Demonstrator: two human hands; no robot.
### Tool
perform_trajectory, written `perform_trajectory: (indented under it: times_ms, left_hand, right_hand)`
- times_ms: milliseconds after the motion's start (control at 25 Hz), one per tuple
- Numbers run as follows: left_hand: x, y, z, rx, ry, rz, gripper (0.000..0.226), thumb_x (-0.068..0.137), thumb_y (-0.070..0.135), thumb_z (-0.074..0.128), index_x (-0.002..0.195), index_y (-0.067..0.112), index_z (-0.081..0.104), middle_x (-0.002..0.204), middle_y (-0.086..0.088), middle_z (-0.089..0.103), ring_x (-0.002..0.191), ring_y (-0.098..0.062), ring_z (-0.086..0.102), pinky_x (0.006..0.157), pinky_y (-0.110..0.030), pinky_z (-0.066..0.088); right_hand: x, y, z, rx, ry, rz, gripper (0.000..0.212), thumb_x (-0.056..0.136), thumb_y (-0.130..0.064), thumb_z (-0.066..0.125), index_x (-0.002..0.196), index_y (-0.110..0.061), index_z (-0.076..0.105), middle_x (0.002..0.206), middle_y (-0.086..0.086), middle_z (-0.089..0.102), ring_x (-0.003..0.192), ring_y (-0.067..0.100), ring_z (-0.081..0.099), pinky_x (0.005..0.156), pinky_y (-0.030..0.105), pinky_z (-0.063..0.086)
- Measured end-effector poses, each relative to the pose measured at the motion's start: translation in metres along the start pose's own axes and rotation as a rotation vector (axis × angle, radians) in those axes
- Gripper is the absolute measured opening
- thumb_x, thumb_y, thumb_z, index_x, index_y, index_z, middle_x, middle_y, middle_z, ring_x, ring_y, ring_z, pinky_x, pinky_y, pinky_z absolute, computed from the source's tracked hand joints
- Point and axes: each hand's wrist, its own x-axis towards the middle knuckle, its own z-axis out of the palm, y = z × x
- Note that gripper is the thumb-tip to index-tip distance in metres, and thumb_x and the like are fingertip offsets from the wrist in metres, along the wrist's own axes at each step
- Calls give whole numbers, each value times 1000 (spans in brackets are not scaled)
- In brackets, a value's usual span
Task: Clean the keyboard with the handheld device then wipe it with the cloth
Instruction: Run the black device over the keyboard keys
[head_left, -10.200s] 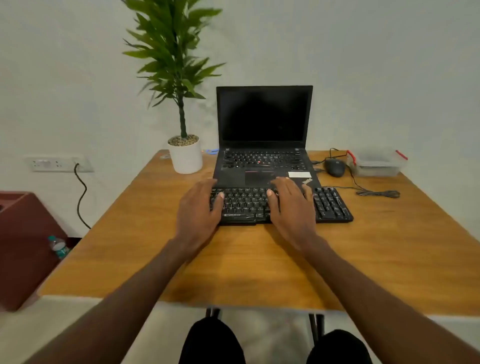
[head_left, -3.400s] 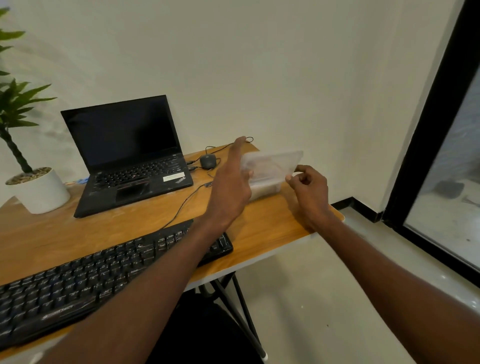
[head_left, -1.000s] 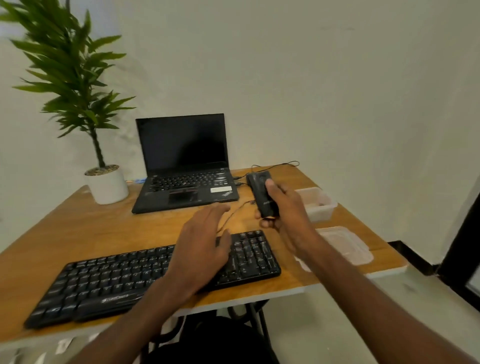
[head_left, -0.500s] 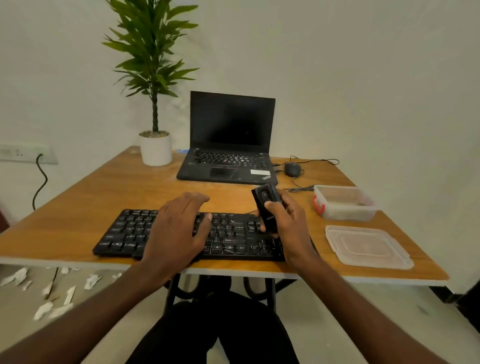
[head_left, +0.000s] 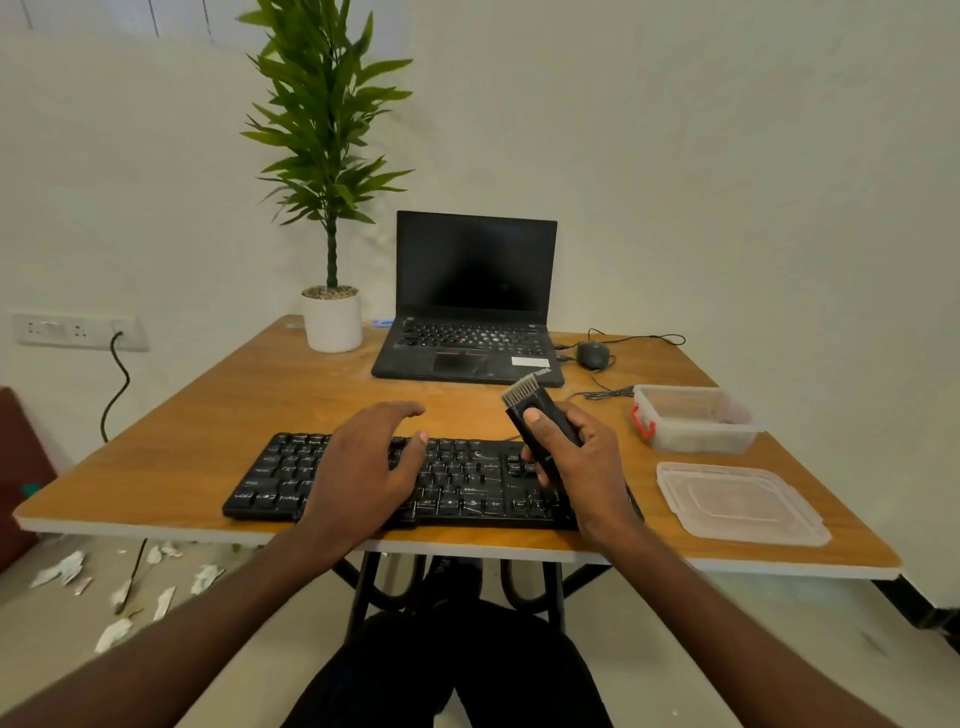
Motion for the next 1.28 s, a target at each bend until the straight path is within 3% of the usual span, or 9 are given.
perform_trajectory:
  times_ms: [120, 200, 320, 480, 560, 720, 880, 1000, 1280]
  left_hand:
    - [14, -27, -28, -21, -110, -45, 52, 104, 56, 55, 148, 28, 53, 148, 6, 60, 134, -12, 53, 112, -43, 43]
    - [27, -60, -58, 5, -296, -161, 80, 91, 76, 58, 157, 35, 39, 157, 7, 51, 136, -18, 53, 112, -46, 42]
    - [24, -110, -96, -146, -538, -450, 128, 60, 97, 62, 164, 32, 25, 168, 4, 38, 143, -20, 45, 114, -42, 40]
    - [12, -140, -103, -334, -654, -466, 144, 52, 87, 80, 167, 38, 8, 174, 6, 25, 154, -27, 32, 122, -47, 35]
    - [14, -146, -111, -346, -745, -487, 164, 39, 85, 88, 167, 37, -1, 175, 9, 19, 155, -22, 27, 122, -39, 29]
    - [18, -148, -118, -241, -922, -507, 167, 44, 63, 96, 166, 37, -17, 177, 9, 8, 154, -22, 25, 124, -37, 23]
    - [15, -150, -112, -224, -886, -520, 176, 38, 64, 102, 165, 40, -18, 173, -1, 21, 154, -31, 30, 128, -50, 25]
    - [10, -149, -111, -309, -786, -466, 161, 47, 54, 105, 163, 44, -6, 165, 3, 35, 150, -27, 37, 125, -52, 32]
    - [3, -151, -109, -320, -774, -491, 173, 41, 64, 103, 164, 39, -17, 175, 6, 18, 158, -27, 27, 128, -55, 25]
  right_hand:
    - [6, 6, 0, -81, 14, 38, 31, 94, -36, 73, 123, -28, 65, 102, 8, 72, 77, 15, 68, 63, 30, 55]
    - [12, 4, 2, -220, 84, 94, 39, 90, -35, 77, 125, -31, 60, 114, -1, 69, 89, 13, 71, 71, 31, 59]
    - [29, -13, 19, -398, 126, 67, 49, 85, -35, 82, 128, -24, 62, 111, -3, 71, 80, 13, 72, 59, 20, 54]
    - [50, -32, 71, -562, -71, -31, 56, 75, -37, 90, 119, -25, 58, 109, -7, 64, 90, 10, 68, 63, 16, 53]
    - [57, -31, 102, -638, -182, -61, 49, 73, -36, 91, 112, -25, 64, 102, -12, 66, 90, 3, 64, 69, 15, 49]
    - [72, -26, 166, -424, -262, 80, 46, 72, -21, 92, 113, -18, 71, 104, -4, 73, 96, 9, 67, 78, 24, 50]
    - [80, -24, 223, -290, -293, 197, 45, 82, -11, 84, 122, -14, 66, 111, 3, 72, 104, 20, 68, 81, 34, 59]
    - [73, -18, 253, -364, -306, 67, 54, 83, -7, 81, 128, -19, 54, 117, 4, 66, 105, 23, 67, 85, 41, 62]
    - [84, -22, 246, -817, -379, -111, 65, 85, -8, 77, 140, -32, 50, 134, 7, 60, 121, 29, 59, 98, 47, 56]
